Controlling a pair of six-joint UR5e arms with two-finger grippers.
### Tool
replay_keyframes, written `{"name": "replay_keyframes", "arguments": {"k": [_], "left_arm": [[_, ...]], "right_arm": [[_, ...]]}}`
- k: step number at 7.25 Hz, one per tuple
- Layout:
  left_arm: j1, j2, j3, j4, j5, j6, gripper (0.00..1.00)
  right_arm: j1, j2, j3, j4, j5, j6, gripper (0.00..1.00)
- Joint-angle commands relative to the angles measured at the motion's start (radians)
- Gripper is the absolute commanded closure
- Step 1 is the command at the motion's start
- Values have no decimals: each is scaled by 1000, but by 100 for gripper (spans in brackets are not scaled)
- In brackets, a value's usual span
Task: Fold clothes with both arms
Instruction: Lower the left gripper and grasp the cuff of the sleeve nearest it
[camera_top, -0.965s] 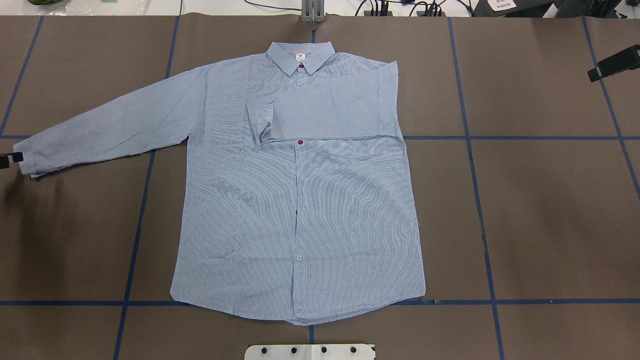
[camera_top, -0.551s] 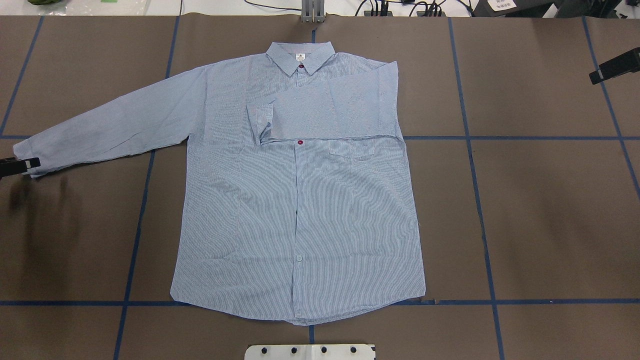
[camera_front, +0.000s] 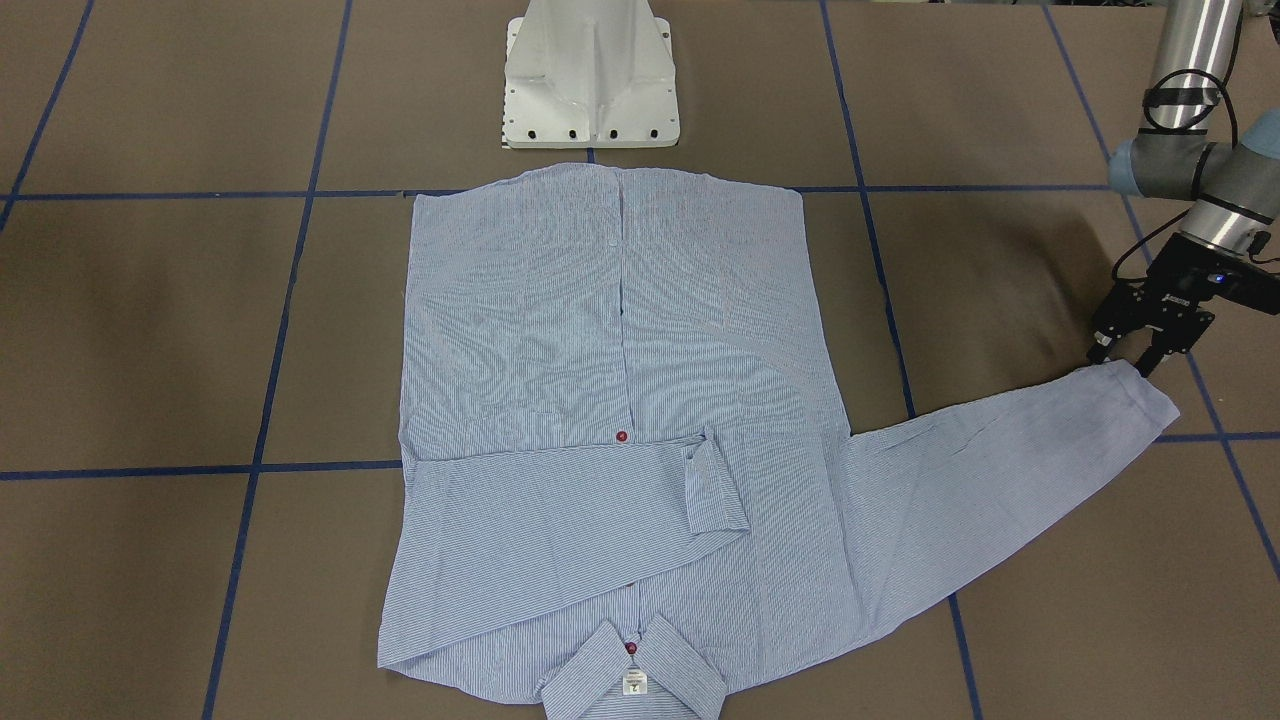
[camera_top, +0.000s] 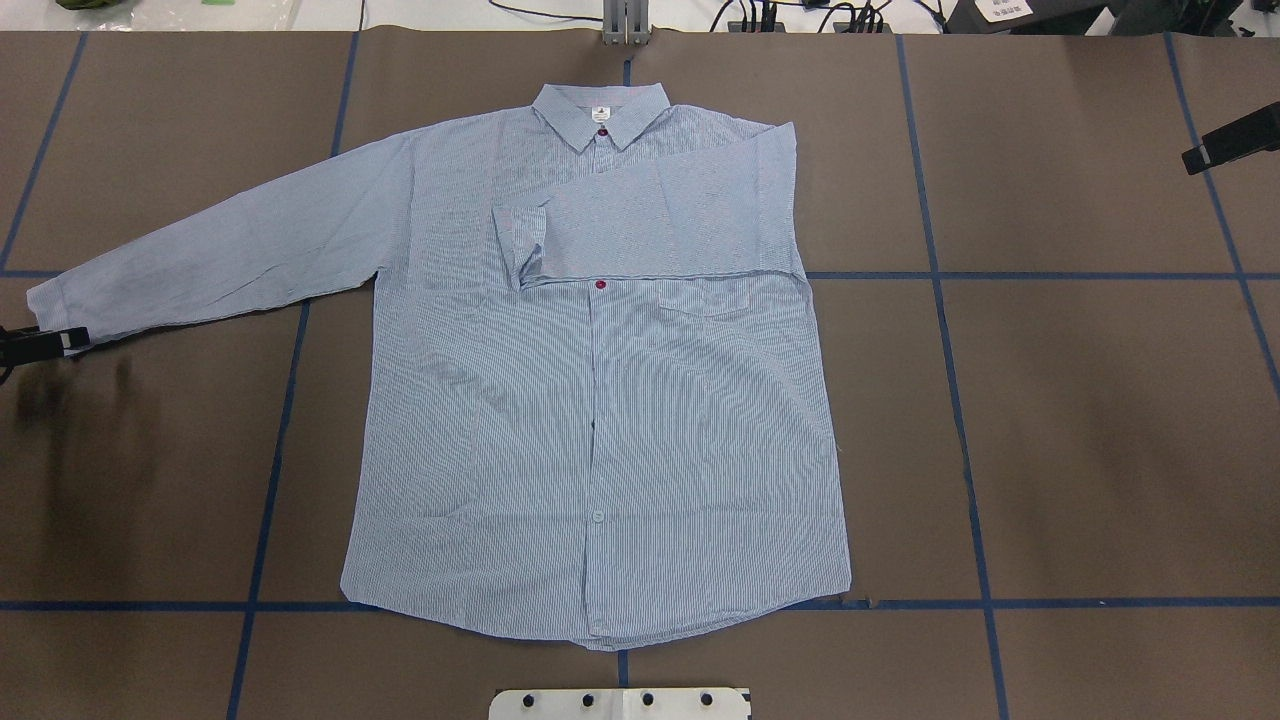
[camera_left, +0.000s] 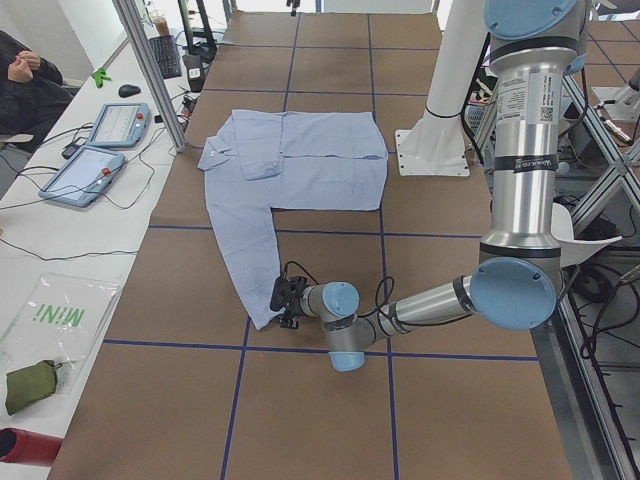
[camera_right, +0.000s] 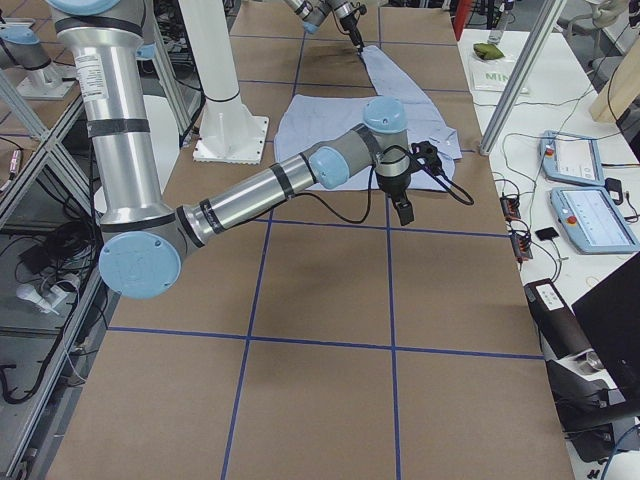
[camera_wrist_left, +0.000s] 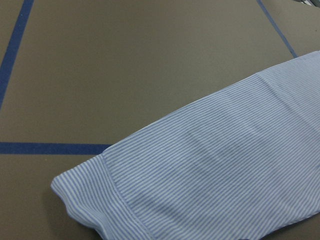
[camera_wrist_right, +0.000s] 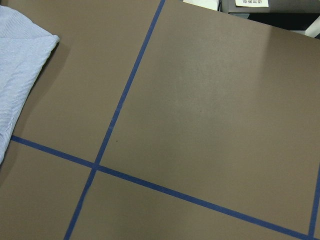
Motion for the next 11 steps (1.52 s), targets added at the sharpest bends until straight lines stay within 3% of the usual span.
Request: {"name": "replay_keyframes", "arguments": {"k": [1, 2, 3, 4, 5, 8, 11], "left_arm": [[2, 10, -3, 0, 1, 3, 15], [2, 10, -3, 1, 7, 2, 17], [4, 10, -3, 0, 25, -1, 36], [4, 10, -3, 0, 25, 3, 76], [4, 10, -4, -2, 25, 6, 100], [-1, 21, -35, -2, 15, 80, 100], [-11, 39, -185, 12, -51, 115, 100]], "right_arm": [[0, -2, 1, 0, 0, 1, 0], [0, -2, 1, 0, 0, 1, 0], [0, -2, 1, 0, 0, 1, 0], [0, -2, 1, 0, 0, 1, 0], [0, -2, 1, 0, 0, 1, 0], [0, -2, 1, 0, 0, 2, 0], [0, -4, 1, 0, 0, 5, 0]]}}
